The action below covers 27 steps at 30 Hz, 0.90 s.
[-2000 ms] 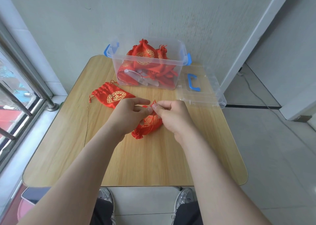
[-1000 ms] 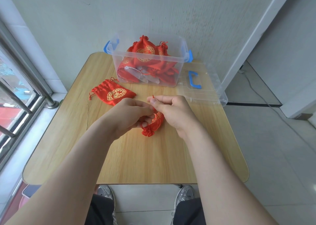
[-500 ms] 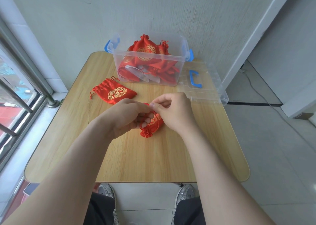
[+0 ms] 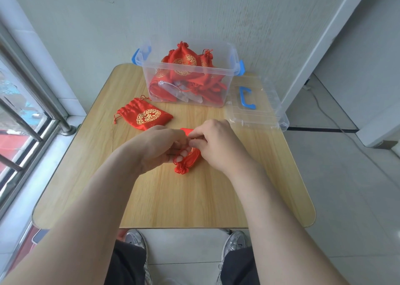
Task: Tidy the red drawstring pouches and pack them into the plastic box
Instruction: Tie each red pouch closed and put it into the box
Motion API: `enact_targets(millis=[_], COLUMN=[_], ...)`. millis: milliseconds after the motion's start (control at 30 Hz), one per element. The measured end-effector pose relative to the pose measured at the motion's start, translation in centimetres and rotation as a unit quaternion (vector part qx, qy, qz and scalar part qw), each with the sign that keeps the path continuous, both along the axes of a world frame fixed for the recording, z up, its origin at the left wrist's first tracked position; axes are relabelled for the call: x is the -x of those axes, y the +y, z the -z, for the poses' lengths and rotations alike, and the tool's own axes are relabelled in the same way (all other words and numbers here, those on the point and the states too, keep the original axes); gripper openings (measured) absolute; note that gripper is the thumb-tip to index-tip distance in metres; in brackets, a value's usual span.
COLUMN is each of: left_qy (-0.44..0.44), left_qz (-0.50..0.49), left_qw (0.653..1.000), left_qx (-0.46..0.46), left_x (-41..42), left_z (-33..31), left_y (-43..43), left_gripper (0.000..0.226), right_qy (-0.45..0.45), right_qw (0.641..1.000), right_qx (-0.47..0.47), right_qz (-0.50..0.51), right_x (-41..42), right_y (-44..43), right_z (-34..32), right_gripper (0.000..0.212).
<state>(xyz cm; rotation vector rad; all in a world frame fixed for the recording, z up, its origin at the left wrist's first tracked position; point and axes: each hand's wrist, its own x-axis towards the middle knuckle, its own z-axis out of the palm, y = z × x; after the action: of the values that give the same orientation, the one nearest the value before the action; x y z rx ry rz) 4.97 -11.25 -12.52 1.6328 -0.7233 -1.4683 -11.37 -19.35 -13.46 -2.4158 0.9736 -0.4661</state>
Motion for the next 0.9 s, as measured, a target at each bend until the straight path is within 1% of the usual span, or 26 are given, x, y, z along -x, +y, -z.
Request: enact_targets(millis=[100, 133, 167, 200, 233, 333, 433, 533, 633, 700, 733, 833, 900], left_qy=[-0.021, -0.028, -0.040, -0.067, -0.116, -0.269, -0.343, -0.352, -0.333, -0.316, -0.317, -0.335, -0.344], left_qz=[0.014, 0.008, -0.004, -0.015, -0.021, -0.020, -0.017, 0.007, 0.017, 0.023, 0.027, 0.037, 0.037], left_qw=[1.000, 0.999, 0.999, 0.997, 0.992, 0.960, 0.936, 0.931, 0.938, 0.943, 0.942, 0.933, 0.929], left_qx=[0.011, 0.015, 0.022, 0.034, 0.048, 0.073, 0.081, 0.095, 0.092, 0.098, 0.107, 0.126, 0.131], left_x=[0.0, 0.0, 0.0, 0.0, 0.1, 0.4, 0.8, 1.1, 1.2, 1.2, 1.1, 0.7, 0.5], left_z=[0.1, 0.1, 0.3, 0.4, 0.5, 0.8, 0.6, 0.3, 0.3, 0.3, 0.3, 0.1, 0.1], left_y=[0.1, 0.1, 0.2, 0.2, 0.2, 0.2, 0.3, 0.2, 0.0, 0.0, 0.1, 0.3, 0.3], left_gripper=[0.026, 0.028, 0.035, 0.041, 0.040, 0.023, 0.020, 0.022, 0.014, 0.029, 0.031, 0.013, 0.007], right_qy=[0.040, 0.051, 0.053, 0.047, 0.034, -0.008, -0.035, -0.050, -0.072, -0.083, -0.085, -0.089, -0.104], right_qw=[0.999, 0.998, 0.998, 0.998, 0.997, 0.983, 0.961, 0.945, 0.931, 0.926, 0.925, 0.922, 0.918], right_qx=[0.022, 0.022, 0.016, -0.002, -0.030, -0.138, -0.233, -0.290, -0.321, -0.330, -0.331, -0.336, -0.341], right_qz=[0.011, 0.021, 0.034, 0.049, 0.066, 0.117, 0.142, 0.144, 0.158, 0.165, 0.166, 0.169, 0.173], right_x=[-0.4, -0.5, -0.5, -0.4, -0.2, 0.3, 0.5, 0.4, 0.2, 0.1, 0.1, 0.2, 0.3], right_y=[-0.1, 0.0, 0.1, 0.1, 0.0, -0.4, -0.7, -0.7, -0.6, -0.5, -0.5, -0.3, -0.2], right_z=[0.4, 0.5, 0.4, 0.4, 0.3, 0.1, 0.3, 0.4, 0.4, 0.2, 0.1, -0.3, -0.4], right_gripper=[0.014, 0.014, 0.014, 0.014, 0.015, 0.015, 0.014, 0.015, 0.015, 0.014, 0.014, 0.016, 0.013])
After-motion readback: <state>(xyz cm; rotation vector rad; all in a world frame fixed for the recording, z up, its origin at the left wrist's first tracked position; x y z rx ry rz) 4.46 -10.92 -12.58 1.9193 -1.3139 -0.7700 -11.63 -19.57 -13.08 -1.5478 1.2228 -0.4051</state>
